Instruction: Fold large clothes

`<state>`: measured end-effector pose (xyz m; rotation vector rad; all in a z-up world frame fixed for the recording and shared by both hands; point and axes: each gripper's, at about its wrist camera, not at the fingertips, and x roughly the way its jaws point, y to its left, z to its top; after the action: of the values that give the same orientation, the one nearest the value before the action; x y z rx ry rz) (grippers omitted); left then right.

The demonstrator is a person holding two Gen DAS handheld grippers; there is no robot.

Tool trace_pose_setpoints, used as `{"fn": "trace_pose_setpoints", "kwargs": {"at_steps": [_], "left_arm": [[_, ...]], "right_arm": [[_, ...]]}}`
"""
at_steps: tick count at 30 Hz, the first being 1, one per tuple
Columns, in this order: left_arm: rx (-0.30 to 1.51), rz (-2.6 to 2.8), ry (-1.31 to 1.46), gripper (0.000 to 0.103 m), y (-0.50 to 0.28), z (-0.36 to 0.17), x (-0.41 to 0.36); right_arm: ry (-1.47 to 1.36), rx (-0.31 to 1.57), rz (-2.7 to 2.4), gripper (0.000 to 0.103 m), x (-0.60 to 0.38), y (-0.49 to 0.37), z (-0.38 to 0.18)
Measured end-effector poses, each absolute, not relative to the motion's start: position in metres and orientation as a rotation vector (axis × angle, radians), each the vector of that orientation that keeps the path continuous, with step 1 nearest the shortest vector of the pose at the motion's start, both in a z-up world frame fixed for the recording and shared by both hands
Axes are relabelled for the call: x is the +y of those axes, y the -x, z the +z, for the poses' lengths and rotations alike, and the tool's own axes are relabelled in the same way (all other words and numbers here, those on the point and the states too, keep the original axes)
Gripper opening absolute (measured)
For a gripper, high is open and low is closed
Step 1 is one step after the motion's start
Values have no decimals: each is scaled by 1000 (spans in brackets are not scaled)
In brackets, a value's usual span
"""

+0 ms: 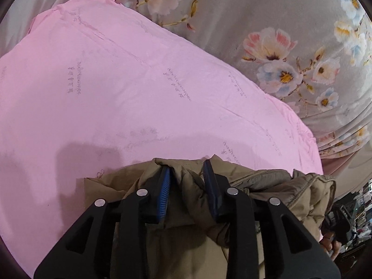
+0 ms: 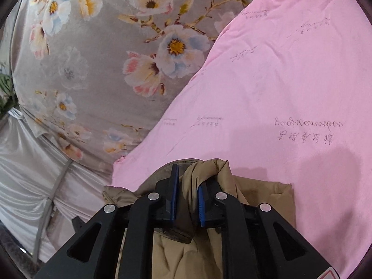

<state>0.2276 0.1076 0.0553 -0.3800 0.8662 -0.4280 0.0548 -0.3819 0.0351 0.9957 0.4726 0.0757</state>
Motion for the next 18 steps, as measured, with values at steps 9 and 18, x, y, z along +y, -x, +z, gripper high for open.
{"fn": "trace_pose_setpoints", "kwargs": {"at_steps": [9,18], "left_arm": [[661,-268,232,64,-189,127,153],[637,-338,-71,64,-164,133,49]], "right_arm": [[-1077,360,192,48,-394,-2,79],[-509,517,-175,46,-333,-4,143]]}}
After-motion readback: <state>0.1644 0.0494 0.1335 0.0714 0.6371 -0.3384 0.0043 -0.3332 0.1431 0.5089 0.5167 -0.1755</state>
